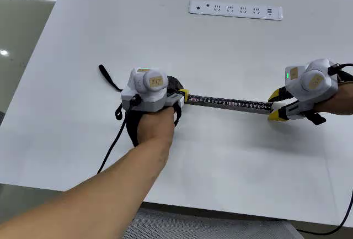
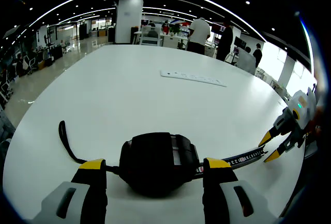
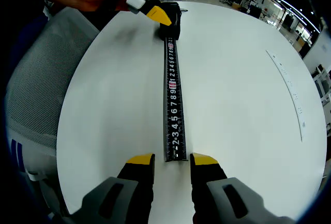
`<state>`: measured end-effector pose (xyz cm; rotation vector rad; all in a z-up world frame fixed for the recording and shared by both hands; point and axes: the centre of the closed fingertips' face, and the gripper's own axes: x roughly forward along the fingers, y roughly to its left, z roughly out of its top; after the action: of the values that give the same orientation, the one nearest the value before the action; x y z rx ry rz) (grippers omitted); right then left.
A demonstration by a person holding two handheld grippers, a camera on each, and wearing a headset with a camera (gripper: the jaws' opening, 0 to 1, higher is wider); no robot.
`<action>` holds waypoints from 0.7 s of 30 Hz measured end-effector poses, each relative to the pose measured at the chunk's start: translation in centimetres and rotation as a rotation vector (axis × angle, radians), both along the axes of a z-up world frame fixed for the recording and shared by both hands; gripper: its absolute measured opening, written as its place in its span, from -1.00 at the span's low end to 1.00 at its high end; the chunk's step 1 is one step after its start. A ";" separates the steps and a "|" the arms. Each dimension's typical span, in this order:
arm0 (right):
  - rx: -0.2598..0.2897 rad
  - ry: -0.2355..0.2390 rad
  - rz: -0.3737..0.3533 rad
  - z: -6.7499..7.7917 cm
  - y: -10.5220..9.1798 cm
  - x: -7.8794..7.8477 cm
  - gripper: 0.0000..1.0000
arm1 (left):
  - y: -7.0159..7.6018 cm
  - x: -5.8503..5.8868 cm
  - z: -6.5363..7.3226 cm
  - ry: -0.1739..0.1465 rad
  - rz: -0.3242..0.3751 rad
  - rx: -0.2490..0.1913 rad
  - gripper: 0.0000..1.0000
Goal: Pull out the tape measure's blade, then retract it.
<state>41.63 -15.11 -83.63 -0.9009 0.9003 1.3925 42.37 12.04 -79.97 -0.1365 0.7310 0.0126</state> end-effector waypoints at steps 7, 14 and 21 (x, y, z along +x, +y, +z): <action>-0.003 0.005 0.009 -0.1 0.2 0.3 -0.67 | 0.2 0.3 -0.3 0.000 -0.003 0.002 0.40; -0.006 0.008 0.024 -0.1 0.2 0.5 -0.73 | 0.0 0.4 -0.2 -0.008 -0.014 0.000 0.34; -0.011 0.007 0.043 -0.1 0.2 0.4 -0.74 | -0.2 0.4 -0.1 -0.022 -0.014 -0.008 0.28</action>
<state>42.06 -14.93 -83.70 -0.9291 0.8986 1.4298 42.80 11.82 -80.03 -0.1390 0.7097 -0.0056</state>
